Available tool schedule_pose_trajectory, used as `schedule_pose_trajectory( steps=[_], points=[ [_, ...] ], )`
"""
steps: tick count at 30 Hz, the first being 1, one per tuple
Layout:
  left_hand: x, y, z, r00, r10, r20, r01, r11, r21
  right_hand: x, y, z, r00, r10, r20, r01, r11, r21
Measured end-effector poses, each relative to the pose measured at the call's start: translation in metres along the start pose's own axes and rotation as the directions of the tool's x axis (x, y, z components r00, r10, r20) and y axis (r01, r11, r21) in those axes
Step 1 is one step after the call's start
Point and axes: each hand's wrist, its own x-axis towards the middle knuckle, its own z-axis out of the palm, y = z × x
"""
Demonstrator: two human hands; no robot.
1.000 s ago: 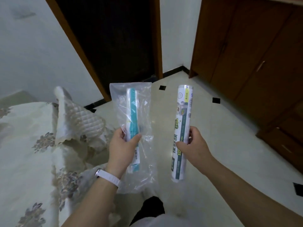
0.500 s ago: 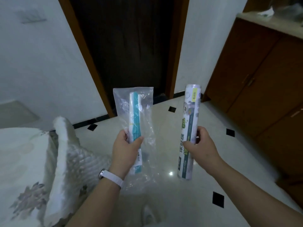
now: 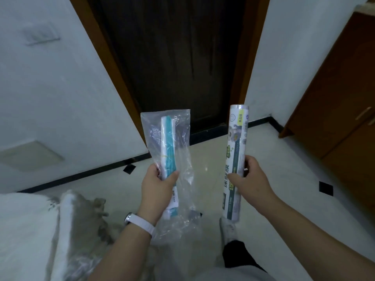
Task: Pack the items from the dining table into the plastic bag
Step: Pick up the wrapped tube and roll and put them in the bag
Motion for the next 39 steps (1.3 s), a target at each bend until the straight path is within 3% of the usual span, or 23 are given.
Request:
schedule_pose_trajectory(
  steps=[10,16,21,29,35,39],
  points=[
    [0.133,0.098,0.059,0.986,0.068,-0.151,-0.057,0.996,0.075,0.199,-0.057,-0.017,0.973,-0.086,0.212,0.086,0.996,0.008],
    [0.172,0.100,0.048,0.969,0.013,-0.247,-0.008,1.000,0.018,0.261,-0.081,0.018,0.939,-0.097,0.329,0.106,0.994,-0.008],
    [0.211,0.076,0.013,0.925,-0.078,-0.372,0.056,0.996,-0.068,0.285,-0.096,0.075,0.886,-0.085,0.455,0.132,0.989,-0.072],
    [0.308,0.034,-0.051,0.909,-0.160,-0.385,0.051,0.959,-0.279,0.332,-0.149,0.178,0.864,-0.106,0.493,0.221,0.959,-0.179],
    [0.381,0.008,-0.143,0.894,-0.164,-0.417,0.007,0.936,-0.352,0.361,-0.215,0.288,0.830,-0.151,0.537,0.310,0.925,-0.220],
    [0.407,-0.013,-0.215,0.828,-0.191,-0.527,-0.004,0.938,-0.347,0.361,-0.247,0.378,0.775,-0.189,0.603,0.369,0.910,-0.189]
  ],
)
